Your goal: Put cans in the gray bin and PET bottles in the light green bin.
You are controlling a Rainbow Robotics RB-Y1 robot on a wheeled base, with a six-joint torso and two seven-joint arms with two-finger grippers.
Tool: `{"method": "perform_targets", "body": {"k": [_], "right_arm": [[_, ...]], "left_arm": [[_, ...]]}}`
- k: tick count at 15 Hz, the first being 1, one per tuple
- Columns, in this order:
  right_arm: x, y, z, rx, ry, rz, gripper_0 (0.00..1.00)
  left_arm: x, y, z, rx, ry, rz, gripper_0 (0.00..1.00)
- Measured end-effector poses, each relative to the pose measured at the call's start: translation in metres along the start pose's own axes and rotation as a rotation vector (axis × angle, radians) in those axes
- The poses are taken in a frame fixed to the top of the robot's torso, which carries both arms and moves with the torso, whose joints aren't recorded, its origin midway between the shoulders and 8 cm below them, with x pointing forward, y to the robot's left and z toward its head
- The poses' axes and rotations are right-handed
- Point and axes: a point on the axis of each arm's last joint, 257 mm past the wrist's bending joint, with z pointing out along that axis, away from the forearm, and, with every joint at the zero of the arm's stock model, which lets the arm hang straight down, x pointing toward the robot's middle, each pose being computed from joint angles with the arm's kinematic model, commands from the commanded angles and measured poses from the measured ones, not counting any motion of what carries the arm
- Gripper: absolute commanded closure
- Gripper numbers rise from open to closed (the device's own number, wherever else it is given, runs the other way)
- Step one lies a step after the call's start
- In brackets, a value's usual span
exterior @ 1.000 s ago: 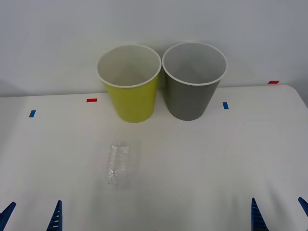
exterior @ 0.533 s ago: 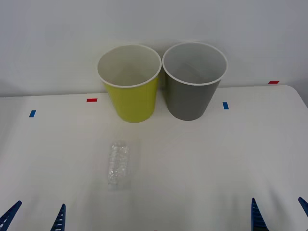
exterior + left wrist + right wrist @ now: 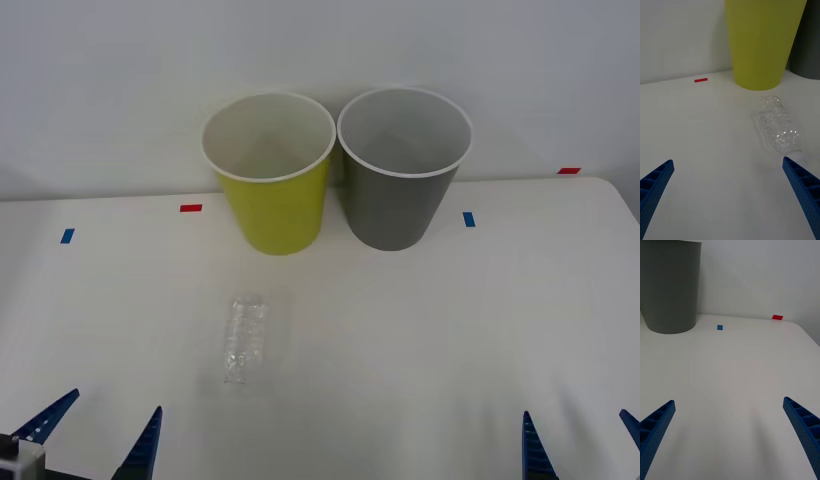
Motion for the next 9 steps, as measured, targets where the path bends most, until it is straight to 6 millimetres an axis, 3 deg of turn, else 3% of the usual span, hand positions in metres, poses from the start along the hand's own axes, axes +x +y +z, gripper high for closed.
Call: {"method": "perform_targets", "body": {"k": [9], "right_arm": [[0.0,0.0,0.0,0.0,0.0,0.0,0.0]], "left_arm": [[-0.013,0.017,0.033,0.012,0.234,0.106,0.0]]}}
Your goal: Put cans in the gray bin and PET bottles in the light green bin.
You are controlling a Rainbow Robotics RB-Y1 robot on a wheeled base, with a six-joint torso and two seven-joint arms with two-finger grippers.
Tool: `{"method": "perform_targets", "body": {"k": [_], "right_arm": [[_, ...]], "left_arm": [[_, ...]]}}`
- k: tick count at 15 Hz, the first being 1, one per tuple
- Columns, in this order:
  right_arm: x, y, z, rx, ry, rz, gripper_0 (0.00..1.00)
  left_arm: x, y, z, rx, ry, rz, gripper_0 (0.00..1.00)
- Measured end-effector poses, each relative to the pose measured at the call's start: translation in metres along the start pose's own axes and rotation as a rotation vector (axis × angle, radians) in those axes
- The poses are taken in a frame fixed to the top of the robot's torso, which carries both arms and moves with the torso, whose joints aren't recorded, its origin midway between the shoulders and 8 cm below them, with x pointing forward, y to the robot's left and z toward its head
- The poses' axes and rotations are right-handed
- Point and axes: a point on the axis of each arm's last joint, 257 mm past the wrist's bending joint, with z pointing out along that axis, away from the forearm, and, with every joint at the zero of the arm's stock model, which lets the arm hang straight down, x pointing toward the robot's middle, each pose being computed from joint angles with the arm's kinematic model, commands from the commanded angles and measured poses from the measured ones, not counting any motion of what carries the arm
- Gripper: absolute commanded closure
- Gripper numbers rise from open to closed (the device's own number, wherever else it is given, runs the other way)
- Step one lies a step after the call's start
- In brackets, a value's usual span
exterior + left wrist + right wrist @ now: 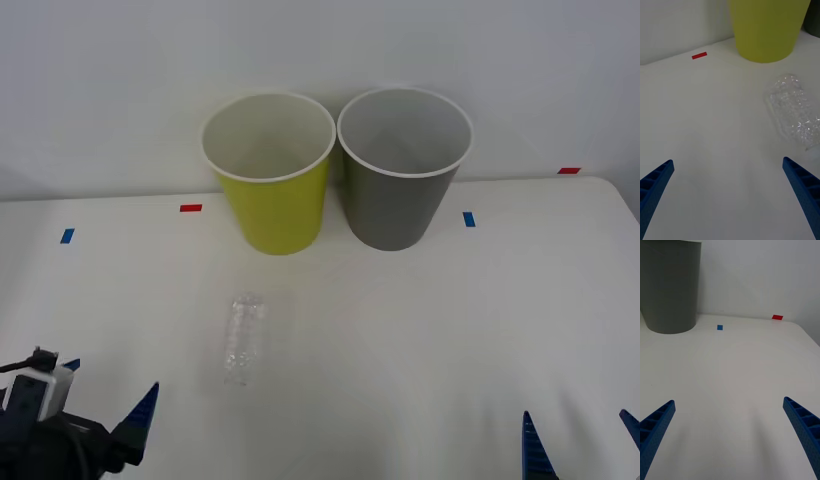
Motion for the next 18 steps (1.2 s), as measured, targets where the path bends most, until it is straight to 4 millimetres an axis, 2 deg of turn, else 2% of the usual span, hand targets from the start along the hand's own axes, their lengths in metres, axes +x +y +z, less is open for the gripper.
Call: {"method": "perform_targets", "body": {"k": [8,13,15,18], "right_arm": [[0.0,0.0,0.0,0.0,0.0,0.0,0.0],[0.0,0.0,0.0,0.0,0.0,0.0,0.0],[0.0,0.0,0.0,0.0,0.0,0.0,0.0],[0.0,0.0,0.0,0.0,0.0,0.0,0.0]], "left_arm": [[-0.014,0.014,0.032,0.036,0.164,-0.068,0.0],[-0.031,0.009,0.044,0.066,0.271,-0.112,0.0],[-0.039,-0.001,0.046,0.085,0.299,-0.196,0.0],[-0.047,-0.01,0.049,0.101,0.322,-0.185,0.0]]}}
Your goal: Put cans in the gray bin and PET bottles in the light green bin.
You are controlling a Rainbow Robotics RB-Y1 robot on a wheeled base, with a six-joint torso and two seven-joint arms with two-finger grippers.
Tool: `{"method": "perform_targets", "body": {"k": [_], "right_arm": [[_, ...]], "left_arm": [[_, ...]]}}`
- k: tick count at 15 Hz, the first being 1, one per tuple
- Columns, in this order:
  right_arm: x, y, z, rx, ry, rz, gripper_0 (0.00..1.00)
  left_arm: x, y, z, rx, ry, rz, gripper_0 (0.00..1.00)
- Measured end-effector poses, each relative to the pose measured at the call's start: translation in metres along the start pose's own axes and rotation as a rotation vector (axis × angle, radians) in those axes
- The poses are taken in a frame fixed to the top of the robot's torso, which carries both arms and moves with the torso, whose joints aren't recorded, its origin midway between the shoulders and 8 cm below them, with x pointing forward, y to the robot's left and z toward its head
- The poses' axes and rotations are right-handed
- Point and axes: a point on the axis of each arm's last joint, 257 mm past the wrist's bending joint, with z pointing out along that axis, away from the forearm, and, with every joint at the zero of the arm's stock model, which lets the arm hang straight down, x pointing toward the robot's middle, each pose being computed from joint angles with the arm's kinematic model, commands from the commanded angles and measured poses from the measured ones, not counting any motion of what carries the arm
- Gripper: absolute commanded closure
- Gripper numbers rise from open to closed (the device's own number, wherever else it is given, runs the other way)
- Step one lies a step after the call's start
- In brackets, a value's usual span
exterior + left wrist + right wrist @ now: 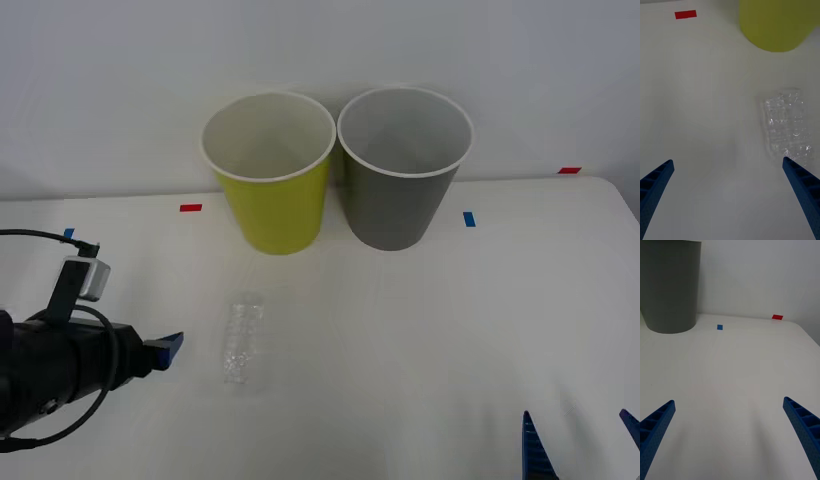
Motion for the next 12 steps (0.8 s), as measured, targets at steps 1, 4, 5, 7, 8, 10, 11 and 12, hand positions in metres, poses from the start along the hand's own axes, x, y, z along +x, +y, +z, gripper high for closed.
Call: {"method": "perform_targets", "body": {"k": [1,4,5,7,8,10,11,12], "right_arm": [[0.0,0.0,0.0,0.0,0.0,0.0,0.0],[0.0,0.0,0.0,0.0,0.0,0.0,0.0],[0.0,0.0,0.0,0.0,0.0,0.0,0.0],[0.0,0.0,0.0,0.0,0.0,0.0,0.0],[0.0,0.0,0.0,0.0,0.0,0.0,0.0],[0.0,0.0,0.0,0.0,0.0,0.0,0.0],[0.0,0.0,0.0,0.0,0.0,0.0,0.0],[0.0,0.0,0.0,0.0,0.0,0.0,0.0]], "left_arm": [[-0.002,-0.004,0.001,0.0,0.008,0.015,0.0],[-0.006,-0.016,0.005,-0.003,0.038,0.051,0.0],[-0.007,-0.02,0.008,0.003,0.043,0.053,0.0],[-0.01,-0.026,0.019,0.016,0.055,0.039,0.0],[-0.011,-0.03,0.024,0.024,0.059,0.029,0.0],[-0.013,-0.041,0.028,0.036,0.078,0.001,0.0],[-0.011,-0.047,0.028,0.031,0.106,-0.02,0.0],[-0.012,-0.052,0.028,0.025,0.127,-0.026,0.0]]}}
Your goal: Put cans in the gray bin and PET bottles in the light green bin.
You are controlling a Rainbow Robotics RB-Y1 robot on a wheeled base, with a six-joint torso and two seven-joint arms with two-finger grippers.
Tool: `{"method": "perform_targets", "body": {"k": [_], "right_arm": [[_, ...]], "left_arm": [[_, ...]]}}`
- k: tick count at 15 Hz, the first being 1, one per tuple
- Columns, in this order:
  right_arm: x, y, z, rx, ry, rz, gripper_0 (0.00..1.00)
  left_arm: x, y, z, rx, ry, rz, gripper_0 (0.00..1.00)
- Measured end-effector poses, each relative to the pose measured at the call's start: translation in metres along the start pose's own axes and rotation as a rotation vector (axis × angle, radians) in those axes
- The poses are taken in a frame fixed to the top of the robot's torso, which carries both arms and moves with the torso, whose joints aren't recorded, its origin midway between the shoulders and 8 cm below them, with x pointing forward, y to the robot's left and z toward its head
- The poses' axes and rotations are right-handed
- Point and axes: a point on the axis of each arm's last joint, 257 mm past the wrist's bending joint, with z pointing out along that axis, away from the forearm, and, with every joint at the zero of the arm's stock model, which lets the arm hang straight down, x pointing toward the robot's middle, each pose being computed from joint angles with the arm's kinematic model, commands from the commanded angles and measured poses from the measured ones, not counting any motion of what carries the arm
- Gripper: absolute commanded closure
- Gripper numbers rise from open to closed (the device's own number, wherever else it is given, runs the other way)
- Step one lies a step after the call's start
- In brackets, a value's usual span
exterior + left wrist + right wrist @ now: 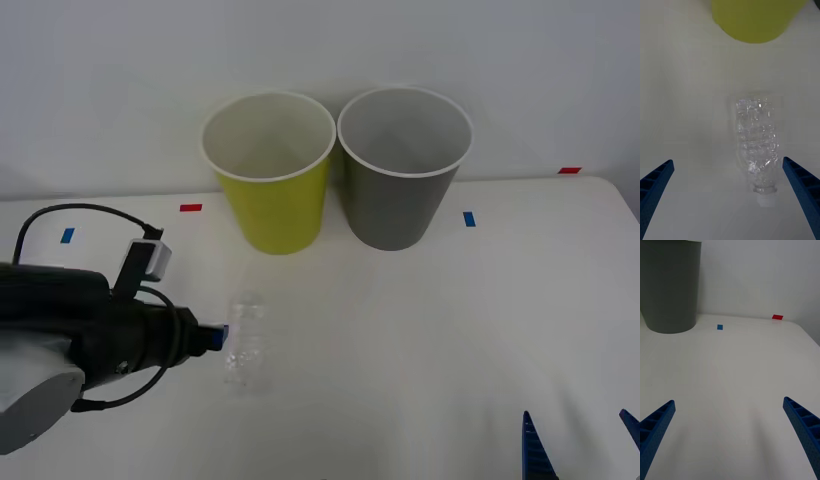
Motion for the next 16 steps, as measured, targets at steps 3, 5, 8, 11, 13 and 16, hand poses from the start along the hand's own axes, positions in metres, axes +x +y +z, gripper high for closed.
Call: {"method": "perform_targets", "body": {"k": [3,5,8,11,13,16], "right_arm": [[0.0,0.0,0.0,0.0,0.0,0.0,0.0],[0.0,0.0,0.0,0.0,0.0,0.0,0.0],[0.0,0.0,0.0,0.0,0.0,0.0,0.0],[0.0,0.0,0.0,0.0,0.0,0.0,0.0],[0.0,0.0,0.0,0.0,0.0,0.0,0.0],[0.0,0.0,0.0,0.0,0.0,0.0,0.0]], "left_arm": [[-0.005,-0.011,-0.001,-0.022,0.046,0.024,0.0],[-0.013,-0.023,0.008,-0.009,0.056,0.018,0.0],[-0.019,-0.034,0.021,-0.005,0.062,0.003,0.0],[-0.024,-0.044,0.031,0.013,0.075,-0.022,0.0],[-0.024,-0.052,0.033,0.027,0.079,-0.034,0.0],[-0.024,-0.064,0.035,0.029,0.081,-0.022,0.0]]}}
